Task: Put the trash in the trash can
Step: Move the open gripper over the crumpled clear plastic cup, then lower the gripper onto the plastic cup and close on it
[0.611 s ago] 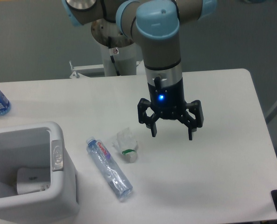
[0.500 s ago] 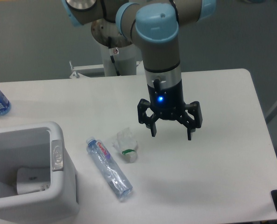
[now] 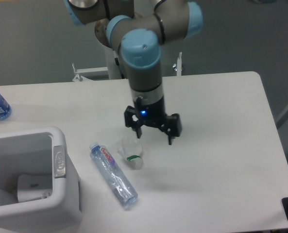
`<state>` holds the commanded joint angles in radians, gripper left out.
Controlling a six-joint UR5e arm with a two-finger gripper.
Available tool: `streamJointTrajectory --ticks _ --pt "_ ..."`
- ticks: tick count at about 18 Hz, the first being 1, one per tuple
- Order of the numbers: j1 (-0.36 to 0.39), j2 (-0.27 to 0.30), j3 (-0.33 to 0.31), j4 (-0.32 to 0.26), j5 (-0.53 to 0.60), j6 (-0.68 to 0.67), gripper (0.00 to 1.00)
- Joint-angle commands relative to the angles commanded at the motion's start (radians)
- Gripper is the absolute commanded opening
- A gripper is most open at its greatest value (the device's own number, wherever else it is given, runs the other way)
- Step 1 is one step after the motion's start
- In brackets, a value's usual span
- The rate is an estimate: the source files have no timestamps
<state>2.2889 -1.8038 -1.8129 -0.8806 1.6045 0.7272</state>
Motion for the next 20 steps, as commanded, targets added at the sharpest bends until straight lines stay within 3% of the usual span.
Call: streamJointTrajectory --ticks 4,8,14,15,20 --pt "-0.051 -0.032 -0.072 0.011 -0.002 -0.006 1.0" --pt "-0.08 -0.109 -0.075 0.014 0.003 -0.008 1.0" --pt "-0.081 -0.138 -0.065 0.015 0.005 -0.011 0.99" --pt "-0.08 -0.14 -0.06 0.015 0.005 -0.011 0.87" --pt "-0.074 -0.143 -0.049 0.026 0.051 -0.041 0.03"
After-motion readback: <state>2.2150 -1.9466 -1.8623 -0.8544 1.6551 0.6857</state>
